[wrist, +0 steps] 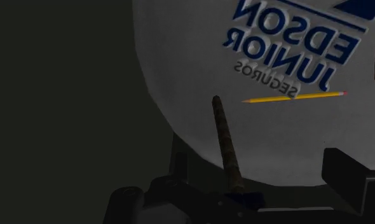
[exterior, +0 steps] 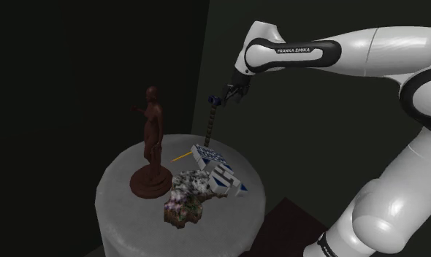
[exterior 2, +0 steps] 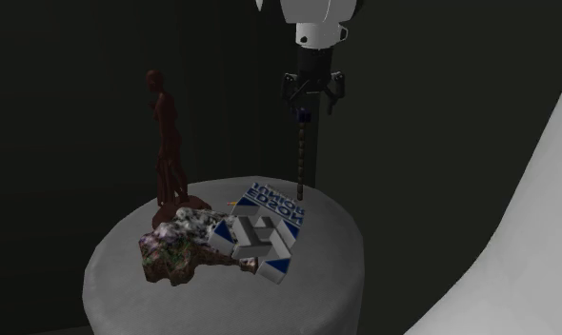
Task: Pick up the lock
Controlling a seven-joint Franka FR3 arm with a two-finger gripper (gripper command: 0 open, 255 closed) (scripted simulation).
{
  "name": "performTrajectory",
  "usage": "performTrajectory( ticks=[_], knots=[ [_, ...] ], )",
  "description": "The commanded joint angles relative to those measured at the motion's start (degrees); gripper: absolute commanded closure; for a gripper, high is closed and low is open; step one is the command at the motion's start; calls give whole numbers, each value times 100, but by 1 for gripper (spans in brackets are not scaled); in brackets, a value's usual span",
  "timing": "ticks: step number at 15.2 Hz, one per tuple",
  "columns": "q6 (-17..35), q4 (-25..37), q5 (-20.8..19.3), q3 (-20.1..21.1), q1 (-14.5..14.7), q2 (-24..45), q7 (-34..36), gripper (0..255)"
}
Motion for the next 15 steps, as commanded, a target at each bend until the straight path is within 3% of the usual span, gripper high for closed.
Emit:
performTrajectory(
  ticks=[1,4,13,14,15],
  knots=[
    [23,504,14,-6,-5,452,-53,0],
    [25,1213,23,4,4,1063,-88,0],
    [590,706,18,3,4,1121,-77,0],
    [578,712,18,3,3,1115,-78,255],
    [582,705,18,2,3,1113,-78,255]
  ],
)
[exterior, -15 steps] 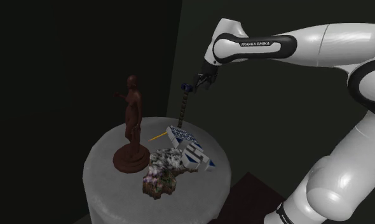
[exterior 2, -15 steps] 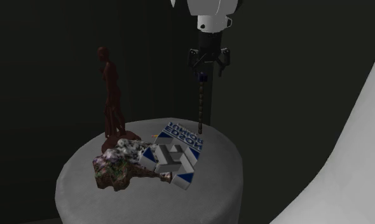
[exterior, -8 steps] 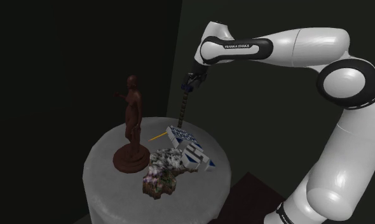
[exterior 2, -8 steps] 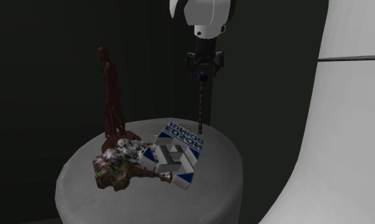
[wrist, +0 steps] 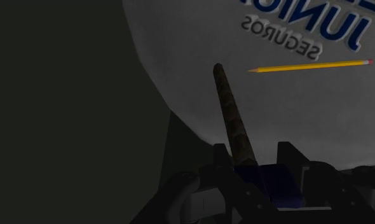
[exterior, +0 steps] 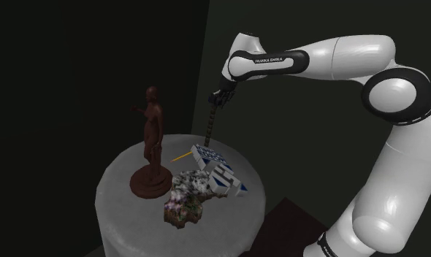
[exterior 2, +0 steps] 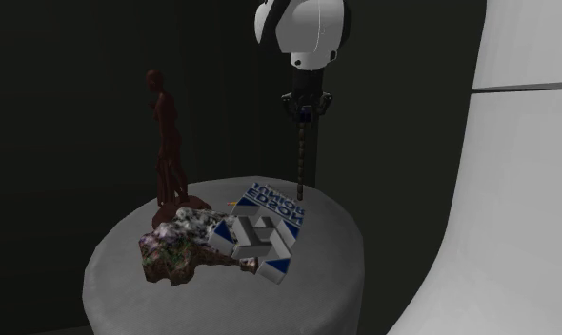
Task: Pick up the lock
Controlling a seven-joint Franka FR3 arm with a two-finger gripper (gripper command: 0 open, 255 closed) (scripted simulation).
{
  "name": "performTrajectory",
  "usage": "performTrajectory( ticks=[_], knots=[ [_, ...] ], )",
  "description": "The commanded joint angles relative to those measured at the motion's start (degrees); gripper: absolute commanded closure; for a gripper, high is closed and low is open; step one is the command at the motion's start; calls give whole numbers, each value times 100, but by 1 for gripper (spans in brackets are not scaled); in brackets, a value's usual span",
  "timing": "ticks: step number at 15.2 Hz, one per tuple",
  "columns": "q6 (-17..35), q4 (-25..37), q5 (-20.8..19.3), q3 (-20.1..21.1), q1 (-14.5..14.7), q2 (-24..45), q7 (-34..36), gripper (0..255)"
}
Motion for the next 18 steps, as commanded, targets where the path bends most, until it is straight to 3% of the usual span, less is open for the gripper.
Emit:
performTrajectory(
  ticks=[1,8,18],
  knots=[
    [10,-11,0,-1,-1,-2,0,255],
    [17,-9,-1,0,0,7,1,255],
    [-734,678,6,1,1,-56,-14,255]
  ],
)
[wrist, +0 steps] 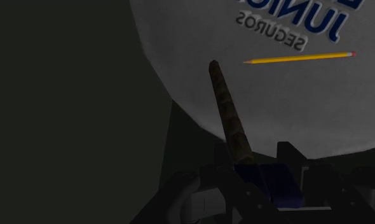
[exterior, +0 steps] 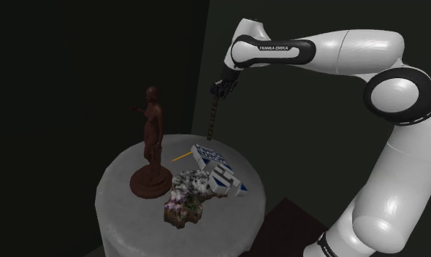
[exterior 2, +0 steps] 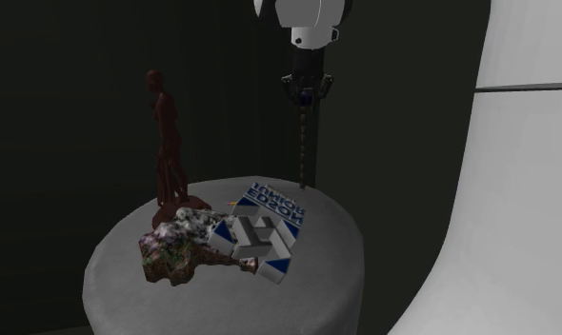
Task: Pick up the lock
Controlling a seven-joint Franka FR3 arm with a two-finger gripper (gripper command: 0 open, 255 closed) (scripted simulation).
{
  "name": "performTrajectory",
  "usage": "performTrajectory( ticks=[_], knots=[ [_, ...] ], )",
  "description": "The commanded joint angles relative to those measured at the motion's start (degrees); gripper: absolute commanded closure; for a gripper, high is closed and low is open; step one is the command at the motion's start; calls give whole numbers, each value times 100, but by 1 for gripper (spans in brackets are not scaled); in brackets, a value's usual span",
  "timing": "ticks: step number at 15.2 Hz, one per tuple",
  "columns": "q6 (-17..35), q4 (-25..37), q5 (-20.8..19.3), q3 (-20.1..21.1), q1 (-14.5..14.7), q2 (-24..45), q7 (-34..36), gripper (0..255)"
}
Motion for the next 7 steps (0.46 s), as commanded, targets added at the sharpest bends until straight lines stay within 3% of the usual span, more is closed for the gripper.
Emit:
performTrajectory(
  ticks=[1,7],
  knots=[
    [-161,158,1,1,2,-2,-1,255],
    [-488,503,4,1,2,17,-7,255]
  ],
)
